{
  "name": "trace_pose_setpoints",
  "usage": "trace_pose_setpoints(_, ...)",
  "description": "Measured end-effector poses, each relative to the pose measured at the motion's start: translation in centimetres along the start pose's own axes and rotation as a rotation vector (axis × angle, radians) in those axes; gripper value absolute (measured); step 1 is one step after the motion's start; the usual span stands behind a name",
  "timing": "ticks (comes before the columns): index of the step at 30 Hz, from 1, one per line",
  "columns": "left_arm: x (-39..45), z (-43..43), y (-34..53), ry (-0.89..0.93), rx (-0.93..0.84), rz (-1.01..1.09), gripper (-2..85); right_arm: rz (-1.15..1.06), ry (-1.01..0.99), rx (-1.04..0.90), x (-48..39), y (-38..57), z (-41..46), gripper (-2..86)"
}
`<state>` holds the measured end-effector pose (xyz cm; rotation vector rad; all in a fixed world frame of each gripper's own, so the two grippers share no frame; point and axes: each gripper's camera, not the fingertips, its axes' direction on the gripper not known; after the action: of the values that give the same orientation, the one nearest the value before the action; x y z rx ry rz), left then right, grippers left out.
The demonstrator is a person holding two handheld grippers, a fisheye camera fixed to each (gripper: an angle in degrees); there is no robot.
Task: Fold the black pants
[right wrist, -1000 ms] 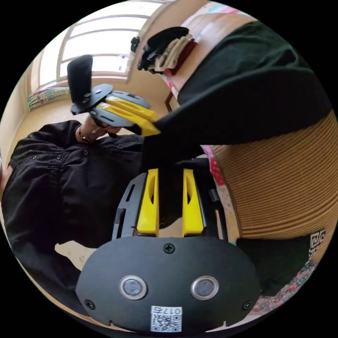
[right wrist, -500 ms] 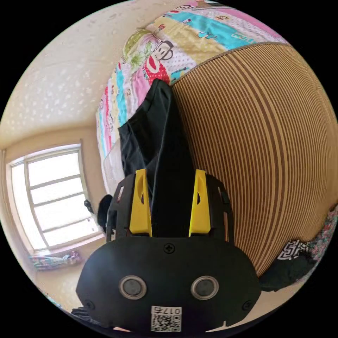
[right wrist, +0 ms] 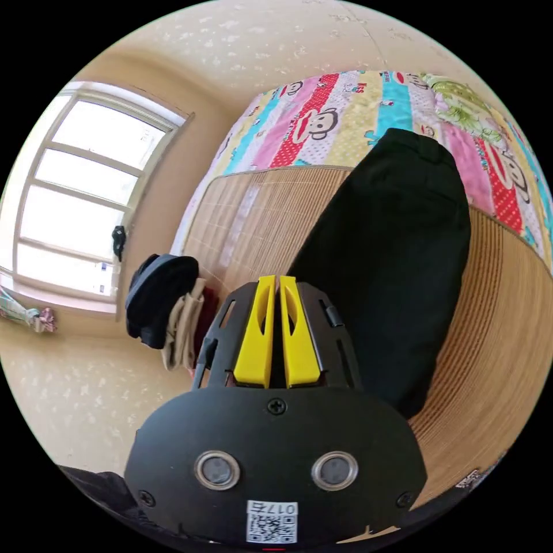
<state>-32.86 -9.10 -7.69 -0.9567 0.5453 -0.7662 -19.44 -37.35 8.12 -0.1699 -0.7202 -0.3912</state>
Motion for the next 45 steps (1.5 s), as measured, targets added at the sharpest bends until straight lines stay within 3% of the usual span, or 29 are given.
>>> trace_pose_setpoints(5, -1.6, -4.4, -3.6, -0.196, 0.038, -0.046, 5.4, 0.023, 0.125, -0.071, 3.0, 8.8, 3.2, 7.7)
trace_pose_setpoints(12, 2.2, -3.9, -13.9, -0.344, -0.136, 0.219, 7.5, 0.250, 0.278, -0.206, 8.7, 26.5, 4.1, 10.4)
trace_pose_setpoints(14, 2.3, -2.2, -16.7, -0.346, -0.227, 0.255, 7.9, 0.332, 0.222, -0.246, 9.8, 30.0, 4.9, 11.9)
trace_pose_setpoints(17, 1.7, 1.6, -20.0, -0.299, -0.479, 0.248, 8.5, 0.395, -0.043, -0.284, 10.3, 33.8, 7.1, 12.8)
trace_pose_setpoints(20, 0.6, 3.6, -21.0, -0.134, -0.639, 0.171, 5.9, 0.404, -0.107, -0.278, 9.7, 35.9, 8.6, 10.6)
trace_pose_setpoints(26, -0.8, 0.6, -22.2, 0.146, -0.598, 0.130, 0.4, 0.407, -0.168, -0.197, 10.2, 38.8, 8.8, 2.0)
trace_pose_setpoints(30, -0.7, -2.6, -22.3, 0.518, -0.525, 0.152, -0.3, 0.302, -0.580, -0.002, 11.2, 40.3, 5.4, 1.1)
trace_pose_setpoints(32, -0.7, -3.7, -22.5, 0.553, -0.499, 0.150, -0.4, 0.248, -0.686, 0.046, 11.8, 41.0, 4.2, 1.1)
trace_pose_setpoints(34, -0.8, -3.4, -22.7, 0.306, -0.562, 0.143, -0.5, 0.270, -0.687, 0.005, 13.0, 41.7, 4.5, 1.2)
trace_pose_setpoints(38, -1.1, -1.9, -23.4, -0.118, -0.594, 0.065, -0.5, 0.449, -0.482, -0.165, 15.9, 42.1, 7.3, 1.9)
trace_pose_setpoints(40, 0.0, -1.6, -23.8, -0.445, -0.584, 0.101, -0.5, 0.407, -0.449, -0.209, 15.8, 41.5, 7.5, 2.9)
trace_pose_setpoints(42, 1.8, -1.4, -23.7, -0.570, -0.586, 0.209, -0.1, 0.320, -0.352, -0.293, 15.3, 41.0, 7.7, 5.4)
trace_pose_setpoints(45, 5.7, -2.0, -23.6, -0.561, -0.485, 0.383, 2.9, 0.346, -0.248, -0.332, 16.6, 41.1, 7.7, 11.0)
